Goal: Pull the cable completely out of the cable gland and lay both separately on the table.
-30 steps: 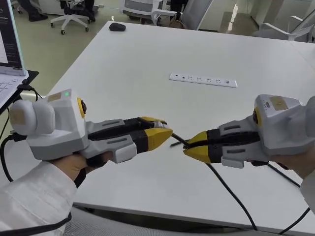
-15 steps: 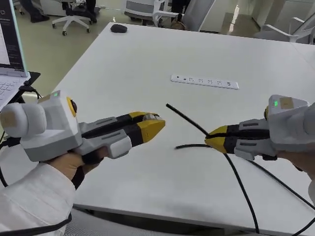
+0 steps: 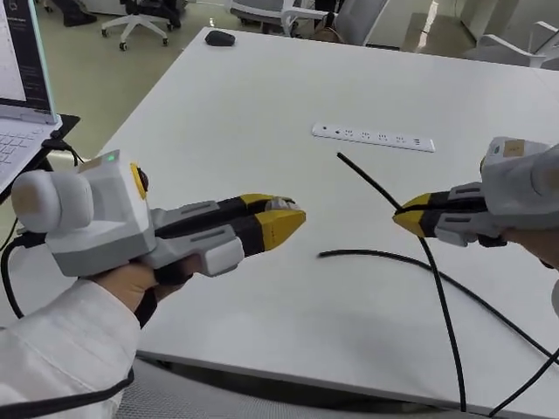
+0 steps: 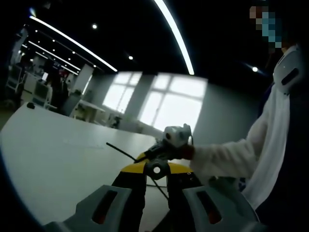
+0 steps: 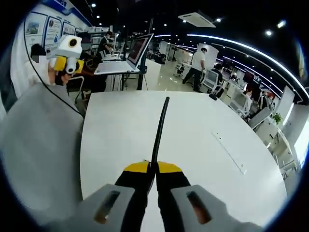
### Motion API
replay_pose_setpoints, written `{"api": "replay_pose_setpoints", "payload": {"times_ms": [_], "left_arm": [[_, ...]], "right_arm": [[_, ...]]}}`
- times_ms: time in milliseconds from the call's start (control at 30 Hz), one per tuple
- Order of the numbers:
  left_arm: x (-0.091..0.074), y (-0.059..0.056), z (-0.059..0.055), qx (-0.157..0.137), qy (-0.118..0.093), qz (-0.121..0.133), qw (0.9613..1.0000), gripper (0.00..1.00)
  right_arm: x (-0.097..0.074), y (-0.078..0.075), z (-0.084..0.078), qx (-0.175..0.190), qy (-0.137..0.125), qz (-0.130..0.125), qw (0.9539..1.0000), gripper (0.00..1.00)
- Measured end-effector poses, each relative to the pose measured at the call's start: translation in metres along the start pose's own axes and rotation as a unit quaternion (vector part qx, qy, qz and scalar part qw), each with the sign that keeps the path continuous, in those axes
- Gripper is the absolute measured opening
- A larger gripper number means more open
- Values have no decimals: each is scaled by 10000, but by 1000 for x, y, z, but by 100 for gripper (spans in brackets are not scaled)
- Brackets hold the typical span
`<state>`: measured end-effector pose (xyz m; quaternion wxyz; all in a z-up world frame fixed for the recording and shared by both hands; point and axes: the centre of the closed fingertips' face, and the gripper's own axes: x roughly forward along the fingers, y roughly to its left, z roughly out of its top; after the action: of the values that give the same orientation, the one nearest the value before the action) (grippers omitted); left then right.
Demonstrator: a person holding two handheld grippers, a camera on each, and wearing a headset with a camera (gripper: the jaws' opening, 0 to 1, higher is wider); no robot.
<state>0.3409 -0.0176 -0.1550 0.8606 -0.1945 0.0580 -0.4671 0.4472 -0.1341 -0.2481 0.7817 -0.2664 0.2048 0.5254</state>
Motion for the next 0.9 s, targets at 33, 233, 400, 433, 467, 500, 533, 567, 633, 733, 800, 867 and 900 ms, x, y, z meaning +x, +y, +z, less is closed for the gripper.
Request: {"api": "replay_pose_setpoints", "payload": {"times_ms": [33,233,400,433,467,500,533,567,633,733,800,867,900], "left_arm": [[0,0,0,-7,0,3,10000,16],[0,1,0,-28,2,11,10000,16],[-1,4,2,-63,-49,55,10000,16],[-1,5,2,-70,-56,65,9999,16],[-2,5,3,-77,-65,77,9999,16],[-2,6,3,-85,-77,82,9999,16],[-2,6,4,-99,-93,90,9999,16],[-2,7,4,-103,-97,95,9999,16],[-3,8,5,-118,-118,124,9998,16],[-4,11,6,-163,-153,160,9996,16],[-4,12,7,-188,-175,193,9995,16],[-5,15,7,-230,-198,230,9993,16],[-5,16,7,-245,-201,249,9992,16]], "right_arm": [[1,-4,3,-32,3,-2,10000,3],[5,-41,31,-367,-96,-110,9992,3],[17,-68,49,-493,-192,-128,9985,3],[20,-73,52,-613,-150,-102,9980,3],[23,-79,55,-683,-112,-89,9976,3],[26,-85,58,-729,-101,-90,9972,3],[27,-89,61,-742,-102,-86,9972,3],[29,-94,65,-780,-96,-79,9969,3],[33,-105,73,-907,-75,-65,9958,3],[42,-120,85,-980,-123,3,9951,3],[52,-127,88,-871,-181,75,9960,3],[62,-129,85,-843,-163,133,9962,3],[67,-129,83,-841,-126,190,9962,3]]}}
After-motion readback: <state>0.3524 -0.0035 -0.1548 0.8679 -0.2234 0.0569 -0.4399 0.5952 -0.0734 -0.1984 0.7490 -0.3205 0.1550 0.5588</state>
